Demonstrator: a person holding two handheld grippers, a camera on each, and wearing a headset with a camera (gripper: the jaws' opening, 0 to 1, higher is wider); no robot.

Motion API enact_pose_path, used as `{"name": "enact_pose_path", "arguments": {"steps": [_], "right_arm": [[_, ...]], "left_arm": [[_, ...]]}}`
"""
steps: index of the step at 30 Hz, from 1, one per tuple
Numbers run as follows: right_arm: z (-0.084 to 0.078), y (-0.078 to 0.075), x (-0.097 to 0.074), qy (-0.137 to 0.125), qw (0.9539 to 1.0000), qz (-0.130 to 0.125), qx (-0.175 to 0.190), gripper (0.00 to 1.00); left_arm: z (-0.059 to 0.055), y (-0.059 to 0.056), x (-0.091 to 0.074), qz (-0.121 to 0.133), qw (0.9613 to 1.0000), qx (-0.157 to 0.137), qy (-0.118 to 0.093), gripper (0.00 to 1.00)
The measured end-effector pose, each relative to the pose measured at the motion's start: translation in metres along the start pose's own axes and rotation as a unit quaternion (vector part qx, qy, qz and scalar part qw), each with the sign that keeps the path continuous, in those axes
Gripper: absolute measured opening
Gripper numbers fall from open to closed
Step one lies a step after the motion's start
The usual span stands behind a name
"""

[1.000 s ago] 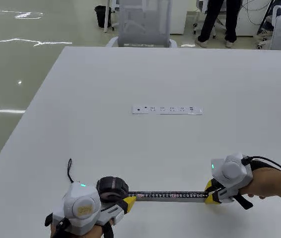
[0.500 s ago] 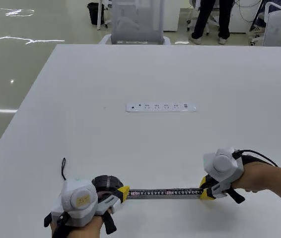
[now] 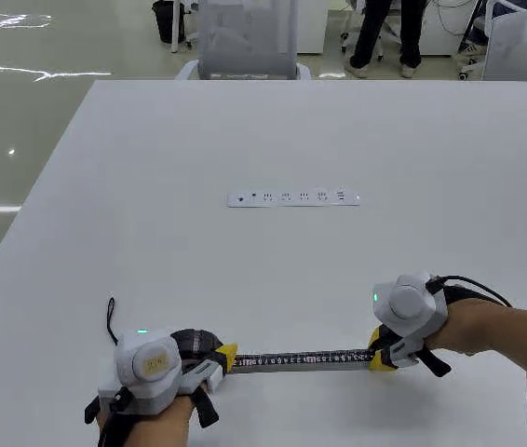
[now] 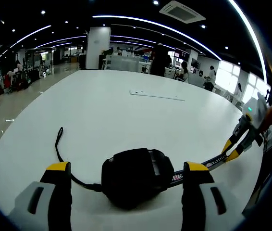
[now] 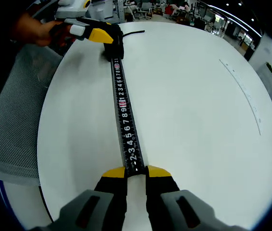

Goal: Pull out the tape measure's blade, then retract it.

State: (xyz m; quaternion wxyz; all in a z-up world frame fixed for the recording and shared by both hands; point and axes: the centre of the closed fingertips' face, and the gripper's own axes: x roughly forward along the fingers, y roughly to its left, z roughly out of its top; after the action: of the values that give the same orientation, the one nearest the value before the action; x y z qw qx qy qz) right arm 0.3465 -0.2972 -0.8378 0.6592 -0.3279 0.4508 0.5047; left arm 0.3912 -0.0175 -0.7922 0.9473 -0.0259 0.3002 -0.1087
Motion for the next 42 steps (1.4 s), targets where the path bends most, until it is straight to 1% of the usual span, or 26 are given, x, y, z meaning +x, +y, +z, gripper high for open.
{"name": "enact_pose_path", "arguments": {"steps": [3,5,7,9,11,14,15,17,19,21,22,23,24,25,30,31,42], "right_arm": [[0.0,0.0,0.0,0.004,1.0,-0.001,0.0,0.13],[0.001,0.001,-0.001,0.005,1.0,-0.002,0.001,0.13],[0.0,0.001,-0.001,0.005,1.0,-0.001,0.002,0.13],[0.0,0.001,-0.001,0.006,1.0,-0.001,0.003,0.13],[0.0,0.001,-0.001,0.006,1.0,0.0,0.003,0.13],[0.001,0.001,-0.001,0.007,1.0,0.0,0.004,0.13],[0.0,0.001,0.0,0.008,1.0,-0.001,0.004,0.13],[0.0,0.0,0.0,0.007,1.0,-0.001,0.005,0.13],[0.0,0.0,-0.001,0.008,1.0,-0.002,0.005,0.13],[0.0,0.0,-0.001,0.008,0.9999,-0.001,0.006,0.13],[0.0,0.0,-0.001,0.008,0.9999,-0.001,0.006,0.13],[0.0,0.0,-0.001,0.009,0.9999,-0.001,0.006,0.13],[0.0,0.0,0.0,0.009,0.9999,-0.001,0.007,0.13],[0.0,0.0,0.0,0.009,0.9999,-0.001,0.007,0.13],[0.0,0.0,0.0,0.009,0.9999,-0.002,0.008,0.13],[0.0,0.0,0.0,0.008,0.9999,-0.002,0.009,0.13],[0.0,-0.001,0.0,0.009,0.9999,-0.002,0.007,0.13]], "left_arm": [[-0.002,-0.001,0.002,-0.002,1.0,-0.001,0.008,0.89],[-0.002,-0.002,0.004,-0.002,1.0,-0.001,0.006,0.85],[0.001,-0.004,0.004,-0.003,1.0,0.003,0.0,0.84],[0.0,-0.007,0.005,-0.006,1.0,0.0,0.005,0.84],[-0.002,-0.007,0.006,-0.007,0.9999,0.004,0.008,0.83],[-0.004,-0.008,0.006,-0.01,0.9998,0.008,0.016,0.73],[-0.004,-0.009,0.006,-0.013,0.9997,0.008,0.017,0.72],[-0.004,-0.009,0.006,-0.015,0.9996,0.019,0.016,0.72],[-0.005,-0.011,0.006,-0.02,0.9991,0.031,0.02,0.7],[-0.006,-0.012,0.007,-0.025,0.9989,0.034,0.022,0.69],[-0.006,-0.014,0.008,-0.031,0.9986,0.035,0.024,0.66],[-0.007,-0.019,0.008,-0.041,0.9981,0.036,0.026,0.62],[-0.005,-0.019,0.009,-0.031,0.9982,0.045,0.026,0.62],[-0.004,-0.018,0.01,-0.027,0.9981,0.049,0.025,0.62],[-0.005,-0.018,0.008,-0.024,0.998,0.052,0.026,0.61],[-0.005,-0.018,0.008,-0.021,0.9978,0.057,0.027,0.6],[-0.007,-0.018,0.007,-0.026,0.9976,0.058,0.028,0.59]]}}
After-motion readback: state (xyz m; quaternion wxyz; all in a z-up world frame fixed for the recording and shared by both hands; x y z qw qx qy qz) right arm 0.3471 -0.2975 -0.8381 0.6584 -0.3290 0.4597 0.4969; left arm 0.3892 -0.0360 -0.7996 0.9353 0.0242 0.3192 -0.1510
